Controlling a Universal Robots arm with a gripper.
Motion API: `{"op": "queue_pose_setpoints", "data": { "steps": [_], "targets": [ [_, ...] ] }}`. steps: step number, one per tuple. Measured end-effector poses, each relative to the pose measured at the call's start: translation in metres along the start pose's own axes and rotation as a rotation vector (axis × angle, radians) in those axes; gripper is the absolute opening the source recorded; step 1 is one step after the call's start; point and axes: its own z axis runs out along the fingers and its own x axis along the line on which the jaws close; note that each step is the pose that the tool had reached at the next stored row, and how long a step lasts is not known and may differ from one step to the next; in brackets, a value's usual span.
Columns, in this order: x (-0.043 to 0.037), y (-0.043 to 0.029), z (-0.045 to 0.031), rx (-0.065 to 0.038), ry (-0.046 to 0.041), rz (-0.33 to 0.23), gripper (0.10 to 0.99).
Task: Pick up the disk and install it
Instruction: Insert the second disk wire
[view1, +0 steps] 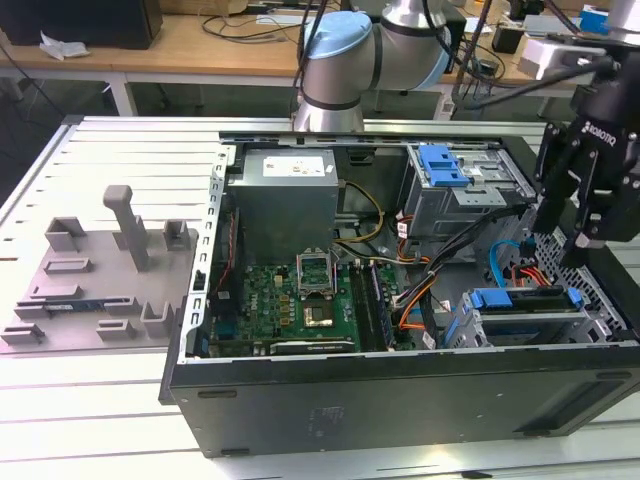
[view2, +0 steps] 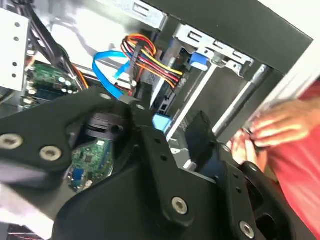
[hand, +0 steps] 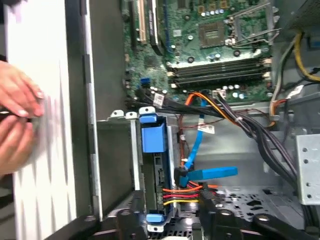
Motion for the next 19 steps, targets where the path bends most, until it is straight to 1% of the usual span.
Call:
{"op": "queue_pose_setpoints", "data": {
  "steps": [1,2,3,4,5,6,7,8,9,10,11,12,13,16,19],
  "targets": [
    [-0.0051,0.0005,-0.0014,-0.001,0.0297,0.001,0.455],
    [-0.0078,0.0007,-0.0022,-0.001,0.0450,0.002,0.455],
    [-0.0122,0.0012,-0.0033,0.000,0.0673,0.003,0.392],
    [-0.0192,0.0023,-0.0053,0.003,0.1008,0.005,0.392],
    [-0.0243,0.0045,-0.0067,0.005,0.1268,0.007,0.392],
    [-0.0256,0.0069,-0.0068,0.005,0.1362,0.007,0.392],
    [-0.0261,0.0098,-0.0065,0.006,0.1433,0.007,0.392],
    [-0.0261,0.0148,-0.0053,0.006,0.1486,0.008,0.392],
    [-0.0262,0.0162,-0.0044,0.007,0.1506,0.008,0.392],
    [-0.0266,0.0162,-0.0032,0.007,0.1532,0.008,0.392],
    [-0.0276,0.0162,-0.0004,0.007,0.1572,0.008,0.392],
    [-0.0285,0.0162,0.0015,0.008,0.1643,0.009,0.392],
    [-0.0292,0.0162,0.0023,0.008,0.1675,0.009,0.392],
    [-0.0332,0.0162,0.0054,0.009,0.1709,0.010,0.392],
    [-0.0355,0.0169,0.0057,0.026,0.1744,0.017,0.392]
  ]
}}
